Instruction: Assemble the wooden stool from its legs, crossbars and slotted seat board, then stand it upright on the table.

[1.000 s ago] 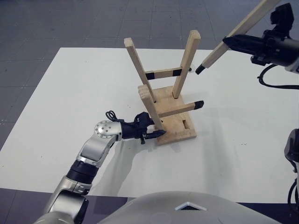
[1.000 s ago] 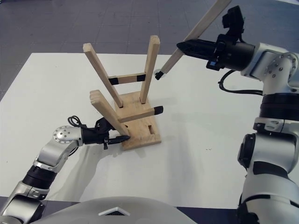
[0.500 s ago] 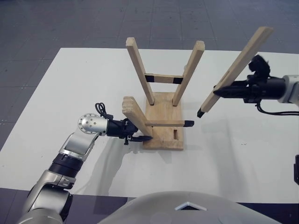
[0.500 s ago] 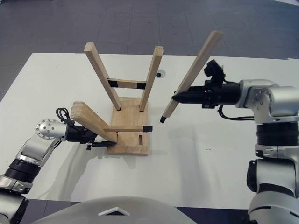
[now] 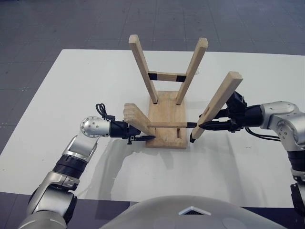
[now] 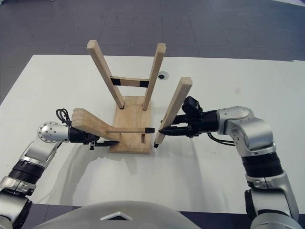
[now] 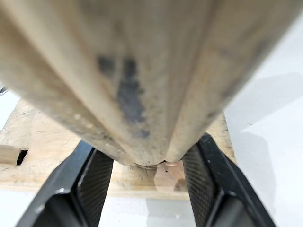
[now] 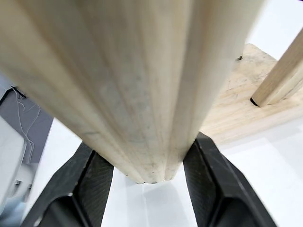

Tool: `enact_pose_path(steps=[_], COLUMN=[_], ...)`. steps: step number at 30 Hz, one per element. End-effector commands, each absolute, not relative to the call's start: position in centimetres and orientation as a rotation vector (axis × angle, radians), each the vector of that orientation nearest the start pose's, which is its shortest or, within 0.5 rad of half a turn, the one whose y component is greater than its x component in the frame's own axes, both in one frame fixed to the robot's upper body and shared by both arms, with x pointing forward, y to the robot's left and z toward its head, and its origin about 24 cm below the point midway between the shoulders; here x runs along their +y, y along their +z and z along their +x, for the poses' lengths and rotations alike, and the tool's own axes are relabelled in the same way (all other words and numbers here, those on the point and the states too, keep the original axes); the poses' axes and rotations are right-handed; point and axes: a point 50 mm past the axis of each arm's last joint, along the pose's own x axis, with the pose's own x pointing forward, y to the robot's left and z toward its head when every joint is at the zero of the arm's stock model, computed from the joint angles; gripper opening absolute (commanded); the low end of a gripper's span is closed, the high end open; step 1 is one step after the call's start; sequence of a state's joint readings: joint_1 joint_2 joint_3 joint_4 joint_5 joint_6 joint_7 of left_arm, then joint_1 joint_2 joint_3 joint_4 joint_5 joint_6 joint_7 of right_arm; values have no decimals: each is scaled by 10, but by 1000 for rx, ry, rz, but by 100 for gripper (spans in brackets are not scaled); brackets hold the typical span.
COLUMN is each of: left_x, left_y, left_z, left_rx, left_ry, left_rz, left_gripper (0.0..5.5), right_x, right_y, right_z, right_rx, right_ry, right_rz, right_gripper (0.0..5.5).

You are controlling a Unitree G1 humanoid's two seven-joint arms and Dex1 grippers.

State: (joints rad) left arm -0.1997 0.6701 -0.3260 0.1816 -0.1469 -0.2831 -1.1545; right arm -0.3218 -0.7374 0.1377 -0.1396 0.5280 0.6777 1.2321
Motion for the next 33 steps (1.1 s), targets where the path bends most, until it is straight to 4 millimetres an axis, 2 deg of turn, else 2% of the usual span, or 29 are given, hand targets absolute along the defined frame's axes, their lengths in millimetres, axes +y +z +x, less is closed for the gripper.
enact_pose_path(steps=[1, 6, 11, 17, 22, 26, 33], left_x=[183, 184, 183, 183, 181, 181, 182], left_y=[37, 37, 36, 36, 36, 36, 34], left_z=[231, 229, 228, 228, 229, 227, 224], left_rx=[267, 275, 279, 281, 277, 280, 289], left_ry=[-1466, -1480, -1479, -1480, -1485, -1490, -1486], left_rz=[681, 680, 675, 678, 674, 672, 666], left_gripper=[206, 206, 206, 206, 206, 206, 206], right_x=[-173, -169, -173, -184, -179, -178, -173], right_y=[117, 123, 124, 91, 74, 91, 119], right_z=[252, 254, 253, 242, 240, 246, 242], right_rx=[383, 289, 168, 154, 137, 59, -18], right_ry=[1391, 1393, 1383, 1365, 1369, 1356, 1388], right_rz=[-131, -141, -152, -212, -236, -228, -174], right_gripper=[208, 208, 208, 207, 207, 207, 206])
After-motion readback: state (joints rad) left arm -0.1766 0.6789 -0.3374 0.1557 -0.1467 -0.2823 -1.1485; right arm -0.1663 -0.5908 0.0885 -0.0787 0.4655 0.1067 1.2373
